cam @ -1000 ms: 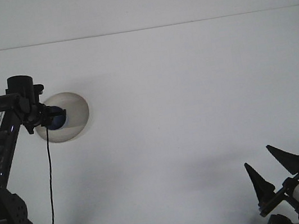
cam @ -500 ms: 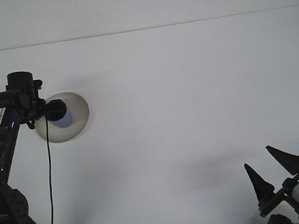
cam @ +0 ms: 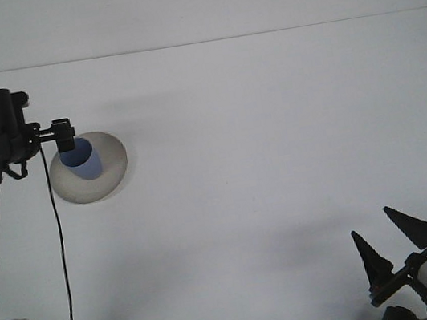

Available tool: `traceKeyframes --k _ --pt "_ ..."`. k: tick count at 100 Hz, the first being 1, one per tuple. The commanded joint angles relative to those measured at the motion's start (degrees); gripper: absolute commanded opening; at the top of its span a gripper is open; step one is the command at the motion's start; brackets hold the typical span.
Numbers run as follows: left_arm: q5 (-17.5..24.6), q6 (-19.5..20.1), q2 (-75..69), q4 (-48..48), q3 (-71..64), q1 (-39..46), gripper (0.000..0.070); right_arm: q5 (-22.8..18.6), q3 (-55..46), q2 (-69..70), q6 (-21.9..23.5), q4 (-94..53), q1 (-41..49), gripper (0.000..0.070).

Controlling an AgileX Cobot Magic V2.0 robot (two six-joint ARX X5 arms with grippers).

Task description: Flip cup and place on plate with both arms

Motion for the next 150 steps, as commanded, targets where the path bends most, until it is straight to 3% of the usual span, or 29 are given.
traceKeyframes --k 1,17,33,49,59,82,86,89,95,97,150 --pt "3.1 -1.2 -5.5 0.2 1.6 -0.6 0.058 2.6 0.1 0.0 0.2 0.3 0.6 0.0505" --pt "7.4 -1.6 -19.6 1.9 -2.6 -4.5 0.058 7.3 0.1 0.0 0.1 0.0 0.6 0.0505" --pt "7.4 -1.9 -36.1 9.0 -18.7 -10.6 0.0579 7.5 0.1 0.0 0.1 -3.6 0.6 0.0505" --pt "7.3 -8.3 -54.4 18.0 -41.6 -15.8 0.0579 7.6 -1.1 0.0 0.1 -5.5 0.6 0.0505" --pt "7.3 -10.3 -63.9 20.7 -53.2 -16.8 0.058 7.0 -2.2 0.0 0.2 -5.4 0.6 0.0505" --pt "7.3 -10.8 -74.8 20.5 -64.0 -16.9 0.0577 7.0 -2.9 0.0 0.5 -5.5 0.6 0.0504" --pt "7.3 -10.8 -75.3 20.3 -64.0 -16.9 0.0531 7.0 -2.9 0.0 0.6 -5.5 0.6 0.0481" --pt "7.3 -10.8 -75.5 20.3 -64.0 -16.9 0.0444 7.0 -2.9 0.0 0.8 -5.5 0.6 0.039" --pt "7.3 -10.8 -75.5 20.1 -64.0 -16.9 0.0149 7.0 -2.9 0.0 0.9 -5.5 0.6 0.0101" --pt "7.3 -10.8 -75.5 20.0 -64.0 -16.9 0.0005 7.0 -2.9 0.0 0.8 -5.5 0.6 0.0" --pt "7.3 -11.2 -75.6 21.2 -64.0 -16.9 0.0016 7.1 -2.8 0.0 0.8 -5.4 0.6 0.0006"
